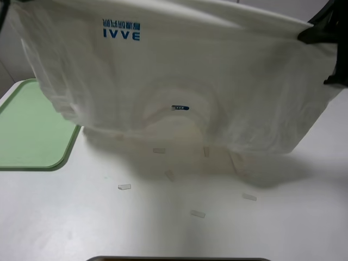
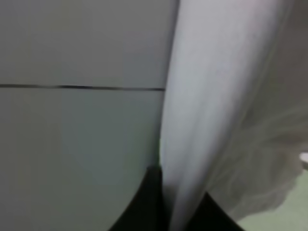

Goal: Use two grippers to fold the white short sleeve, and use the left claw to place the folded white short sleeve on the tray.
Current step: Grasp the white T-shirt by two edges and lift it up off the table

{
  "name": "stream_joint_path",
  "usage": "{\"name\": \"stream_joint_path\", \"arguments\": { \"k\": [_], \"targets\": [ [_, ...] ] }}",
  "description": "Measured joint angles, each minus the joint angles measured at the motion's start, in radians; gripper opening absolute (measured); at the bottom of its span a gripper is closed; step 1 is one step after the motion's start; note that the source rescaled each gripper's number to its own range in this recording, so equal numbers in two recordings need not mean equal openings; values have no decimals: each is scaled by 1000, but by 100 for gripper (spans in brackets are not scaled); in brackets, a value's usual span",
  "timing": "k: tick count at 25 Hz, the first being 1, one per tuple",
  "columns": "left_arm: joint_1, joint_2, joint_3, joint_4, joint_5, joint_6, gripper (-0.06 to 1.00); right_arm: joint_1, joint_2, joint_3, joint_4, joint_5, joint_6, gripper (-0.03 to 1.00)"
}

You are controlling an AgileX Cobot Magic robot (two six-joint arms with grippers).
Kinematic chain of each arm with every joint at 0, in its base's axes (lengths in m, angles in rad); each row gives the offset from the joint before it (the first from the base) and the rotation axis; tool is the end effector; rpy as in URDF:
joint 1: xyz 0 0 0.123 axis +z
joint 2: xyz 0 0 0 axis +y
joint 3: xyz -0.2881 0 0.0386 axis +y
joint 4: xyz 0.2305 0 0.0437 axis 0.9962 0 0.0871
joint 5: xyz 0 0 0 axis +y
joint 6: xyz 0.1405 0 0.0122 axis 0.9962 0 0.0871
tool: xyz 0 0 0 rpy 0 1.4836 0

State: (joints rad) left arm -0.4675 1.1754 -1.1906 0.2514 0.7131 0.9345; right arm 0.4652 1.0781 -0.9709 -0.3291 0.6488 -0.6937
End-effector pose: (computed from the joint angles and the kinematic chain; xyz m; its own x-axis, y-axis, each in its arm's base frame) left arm 0.2511 -0.1010 0.3729 0.0777 0.9587 -0.2737 0.5912 0.1768 0.7869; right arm 0.2289 0.0841 0.3309 -0.0615 -0.9295 -0.3638 -0.6108 0.3233 -0.7228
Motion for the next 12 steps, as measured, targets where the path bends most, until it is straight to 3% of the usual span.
{"name": "stream_joint_path", "arguments": {
  "k": [8, 12],
  "targets": [
    [-3, -2, -167, -15, 95, 0, 0, 3, -1, -301, 27, 256, 9, 0],
    [-5, -2, -237, -32, 175, 0, 0, 3, -1, -386, 44, 333, 9, 0]
  ]
}}
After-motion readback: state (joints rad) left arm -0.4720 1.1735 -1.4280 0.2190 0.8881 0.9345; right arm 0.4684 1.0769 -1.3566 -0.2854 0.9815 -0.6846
